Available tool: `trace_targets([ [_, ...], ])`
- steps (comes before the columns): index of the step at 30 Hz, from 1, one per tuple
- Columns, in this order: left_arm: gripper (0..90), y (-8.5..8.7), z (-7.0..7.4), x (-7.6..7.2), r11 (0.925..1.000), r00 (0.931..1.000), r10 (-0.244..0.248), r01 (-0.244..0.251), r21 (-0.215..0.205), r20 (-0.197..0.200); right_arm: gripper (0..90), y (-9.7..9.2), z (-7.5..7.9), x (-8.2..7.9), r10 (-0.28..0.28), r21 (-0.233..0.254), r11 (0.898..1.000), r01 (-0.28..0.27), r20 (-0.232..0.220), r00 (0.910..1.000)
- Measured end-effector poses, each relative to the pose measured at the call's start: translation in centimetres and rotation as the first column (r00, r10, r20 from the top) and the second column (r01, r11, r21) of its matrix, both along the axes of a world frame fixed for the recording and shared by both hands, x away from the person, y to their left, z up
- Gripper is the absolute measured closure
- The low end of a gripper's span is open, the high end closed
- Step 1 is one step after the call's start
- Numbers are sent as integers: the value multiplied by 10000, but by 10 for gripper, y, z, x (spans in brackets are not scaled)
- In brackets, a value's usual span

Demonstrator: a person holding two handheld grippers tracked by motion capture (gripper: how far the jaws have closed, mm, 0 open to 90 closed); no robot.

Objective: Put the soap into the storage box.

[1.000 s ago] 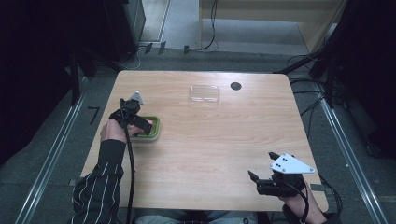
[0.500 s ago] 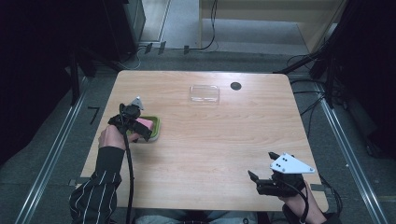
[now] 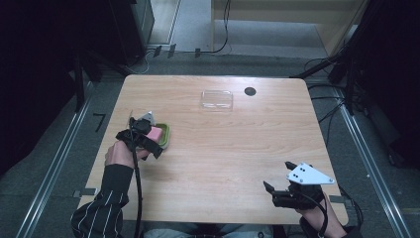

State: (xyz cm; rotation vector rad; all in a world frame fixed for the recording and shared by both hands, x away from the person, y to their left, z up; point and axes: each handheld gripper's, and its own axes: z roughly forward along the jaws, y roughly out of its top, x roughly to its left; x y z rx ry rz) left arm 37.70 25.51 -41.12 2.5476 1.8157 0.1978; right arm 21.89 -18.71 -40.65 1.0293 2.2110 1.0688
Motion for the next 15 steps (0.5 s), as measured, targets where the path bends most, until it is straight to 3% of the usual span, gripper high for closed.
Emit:
trace_targets([
  [12,0,-2,-13,-20,9997,9994,-235,236,66,-236,138,0,0,0,8,-4,10000,-8,5,10000],
  [15,0,1,-14,-25,9996,9994,-228,224,-180,-244,138,0,0,0,-7,9,10000,7,-2,10000],
])
